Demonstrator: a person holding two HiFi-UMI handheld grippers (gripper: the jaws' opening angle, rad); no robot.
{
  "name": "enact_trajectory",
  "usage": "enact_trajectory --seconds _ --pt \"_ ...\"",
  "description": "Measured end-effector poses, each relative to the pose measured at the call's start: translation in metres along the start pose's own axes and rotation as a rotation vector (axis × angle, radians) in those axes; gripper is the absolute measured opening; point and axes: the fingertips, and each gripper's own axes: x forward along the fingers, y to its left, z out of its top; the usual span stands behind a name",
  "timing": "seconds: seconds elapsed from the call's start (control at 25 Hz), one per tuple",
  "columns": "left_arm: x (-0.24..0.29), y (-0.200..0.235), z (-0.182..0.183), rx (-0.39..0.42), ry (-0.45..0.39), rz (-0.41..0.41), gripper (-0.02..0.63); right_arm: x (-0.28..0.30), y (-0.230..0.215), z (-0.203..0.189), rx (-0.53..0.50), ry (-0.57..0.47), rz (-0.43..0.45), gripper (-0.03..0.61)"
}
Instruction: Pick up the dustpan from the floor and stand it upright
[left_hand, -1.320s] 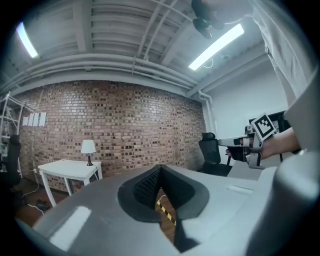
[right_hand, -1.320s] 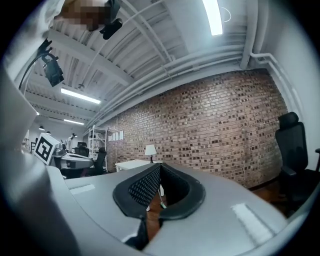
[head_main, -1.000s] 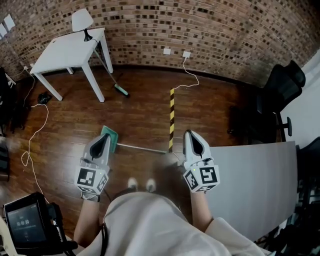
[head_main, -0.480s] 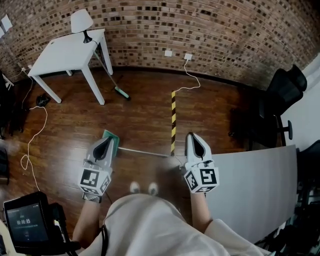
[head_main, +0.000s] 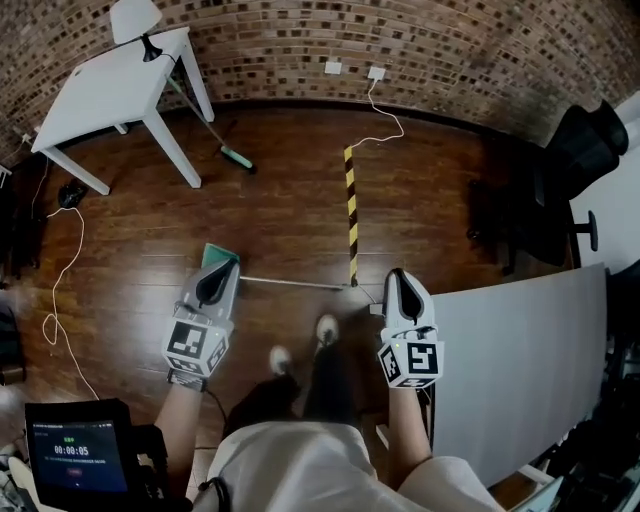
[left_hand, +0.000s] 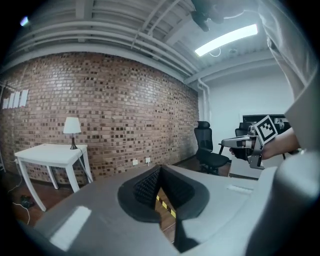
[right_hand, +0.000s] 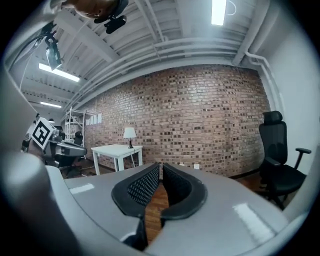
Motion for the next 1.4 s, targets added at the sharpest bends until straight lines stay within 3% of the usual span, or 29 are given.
enact_trajectory --seconds 0.28,0.44,0.64,0.88,1.16,1.4 --pt "0.088 -0.027 -0.07 -0.031 0.035 -0.114 0.0 0.036 -0.048 -0.093 -0.042 0.07 -0.053 0.054" --pt "0.153 -0.049 -0.14 -0.036 0.066 -0.167 0.0 0.066 -0.078 -0.17 -0.054 0.068 -0.049 0.065" --pt "0.218 -0.074 -0.26 -0.075 0.1 -0.224 0.0 0.104 -0.096 -0.315 -0.089 0.137 0.007 0.096" --pt "0.275 -0.084 -0.396 -0.093 0.161 -0.267 0.0 0.127 -0.119 -0.493 -0.064 0.267 0.012 0.147" --pt "0.322 -0.08 -0.51 -0.074 0.206 -0.287 0.0 0.132 -0.122 -0.657 -0.057 0.425 0.061 0.196" --pt "0.35 -0.08 -0.582 -0.057 0.205 -0.308 0.0 0.137 -0.124 -0.797 -0.096 0.575 0.113 0.239"
